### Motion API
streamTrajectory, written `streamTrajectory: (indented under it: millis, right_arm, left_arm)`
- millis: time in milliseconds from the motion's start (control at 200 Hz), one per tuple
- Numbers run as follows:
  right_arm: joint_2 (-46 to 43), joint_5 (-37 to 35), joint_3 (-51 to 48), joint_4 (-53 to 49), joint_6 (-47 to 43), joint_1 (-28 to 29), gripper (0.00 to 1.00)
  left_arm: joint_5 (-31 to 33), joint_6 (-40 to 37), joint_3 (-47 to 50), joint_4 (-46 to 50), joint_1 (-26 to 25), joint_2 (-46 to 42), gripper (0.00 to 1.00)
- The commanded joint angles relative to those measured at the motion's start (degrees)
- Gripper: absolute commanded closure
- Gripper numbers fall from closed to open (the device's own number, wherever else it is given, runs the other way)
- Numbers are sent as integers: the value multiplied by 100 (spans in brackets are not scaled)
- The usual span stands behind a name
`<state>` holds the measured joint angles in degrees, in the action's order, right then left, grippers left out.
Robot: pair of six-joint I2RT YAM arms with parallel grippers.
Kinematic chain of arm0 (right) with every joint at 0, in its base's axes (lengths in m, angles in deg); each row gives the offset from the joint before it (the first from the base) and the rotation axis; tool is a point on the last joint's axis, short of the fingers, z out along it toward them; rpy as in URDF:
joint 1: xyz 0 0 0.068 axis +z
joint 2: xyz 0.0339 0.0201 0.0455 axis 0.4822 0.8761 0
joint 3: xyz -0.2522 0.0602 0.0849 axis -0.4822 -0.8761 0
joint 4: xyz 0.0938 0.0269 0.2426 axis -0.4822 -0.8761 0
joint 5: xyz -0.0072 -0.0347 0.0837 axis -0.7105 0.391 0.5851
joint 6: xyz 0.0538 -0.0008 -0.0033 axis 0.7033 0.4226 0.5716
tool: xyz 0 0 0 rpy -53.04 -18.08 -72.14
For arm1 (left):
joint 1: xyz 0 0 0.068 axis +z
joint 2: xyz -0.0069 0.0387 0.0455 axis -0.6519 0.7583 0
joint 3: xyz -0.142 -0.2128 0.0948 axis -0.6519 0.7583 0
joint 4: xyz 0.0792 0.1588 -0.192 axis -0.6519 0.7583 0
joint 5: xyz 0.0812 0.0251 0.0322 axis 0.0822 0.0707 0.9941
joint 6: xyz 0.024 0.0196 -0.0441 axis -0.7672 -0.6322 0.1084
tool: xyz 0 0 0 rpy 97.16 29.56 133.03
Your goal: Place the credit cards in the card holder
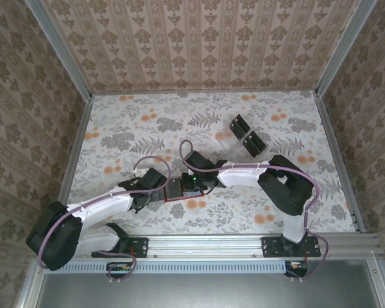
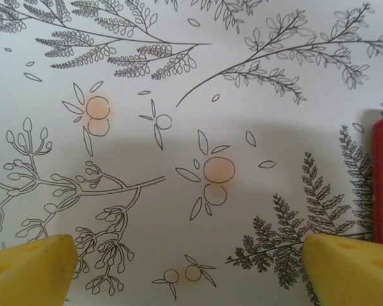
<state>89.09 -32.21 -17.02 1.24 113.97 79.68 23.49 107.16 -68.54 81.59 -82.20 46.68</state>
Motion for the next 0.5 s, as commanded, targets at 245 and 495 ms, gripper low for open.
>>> streamTrajectory:
  millis: [245,495]
  right_arm:
    - [252,296,25,252,119,109,100]
    - [-488,138,-91,127,19,68,89]
  left_arm:
    - [-11,63,7,-30,43,136,0]
    - [-16,-69,-126,57,39,-96,0]
